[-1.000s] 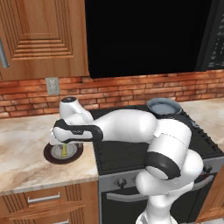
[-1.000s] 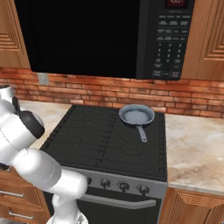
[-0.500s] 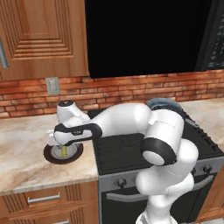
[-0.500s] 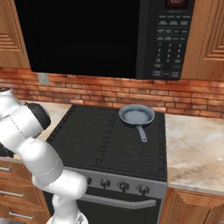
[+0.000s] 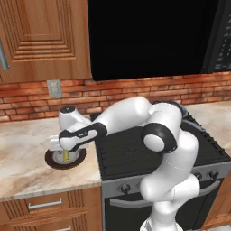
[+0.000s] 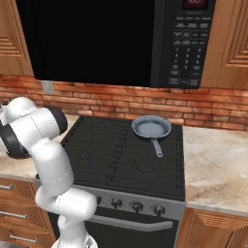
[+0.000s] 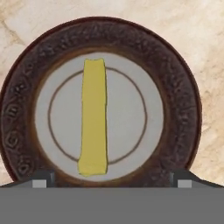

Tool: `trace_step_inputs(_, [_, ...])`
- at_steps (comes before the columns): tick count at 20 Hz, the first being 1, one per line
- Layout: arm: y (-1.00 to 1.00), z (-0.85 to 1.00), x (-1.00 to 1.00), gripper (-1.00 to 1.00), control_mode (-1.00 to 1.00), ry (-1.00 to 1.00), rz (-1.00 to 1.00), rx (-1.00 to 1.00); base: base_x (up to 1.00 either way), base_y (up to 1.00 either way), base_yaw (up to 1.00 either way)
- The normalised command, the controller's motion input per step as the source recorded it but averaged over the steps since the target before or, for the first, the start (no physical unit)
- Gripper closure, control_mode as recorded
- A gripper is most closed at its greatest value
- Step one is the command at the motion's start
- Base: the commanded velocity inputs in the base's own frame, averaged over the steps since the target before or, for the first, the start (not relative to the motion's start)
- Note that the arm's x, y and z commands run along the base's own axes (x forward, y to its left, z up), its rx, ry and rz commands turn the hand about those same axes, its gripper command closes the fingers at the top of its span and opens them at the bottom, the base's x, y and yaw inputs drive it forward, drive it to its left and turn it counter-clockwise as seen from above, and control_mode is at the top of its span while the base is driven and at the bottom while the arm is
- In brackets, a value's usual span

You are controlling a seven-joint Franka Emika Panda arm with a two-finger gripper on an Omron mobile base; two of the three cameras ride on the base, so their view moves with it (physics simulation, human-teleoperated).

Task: Pick up the butter stick and place it in the pan. Then turn on the burner for the pan.

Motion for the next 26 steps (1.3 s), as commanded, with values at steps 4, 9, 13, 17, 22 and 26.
trace_step_inputs(4, [0.19,-0.18,0.18,-1.00,-1.00,0.00,0.00,0.00,0.00,0.00,0.00])
trace_step_inputs(9, [0.13,-0.07,0.20,-1.00,-1.00,0.00,0.00,0.00,0.00,0.00,0.00])
trace_step_inputs(13, [0.00,-0.14,0.21,-1.00,-1.00,0.00,0.00,0.00,0.00,0.00,0.00])
trace_step_inputs(17, [0.00,-0.19,0.13,-1.00,-1.00,0.00,0.00,0.00,0.00,0.00,0.00])
trace_step_inputs(22, [0.00,-0.20,0.09,-1.00,-1.00,0.00,0.00,0.00,0.00,0.00,0.00])
trace_step_inputs(26, [0.00,-0.23,0.04,-1.00,-1.00,0.00,0.00,0.00,0.00,0.00,0.00])
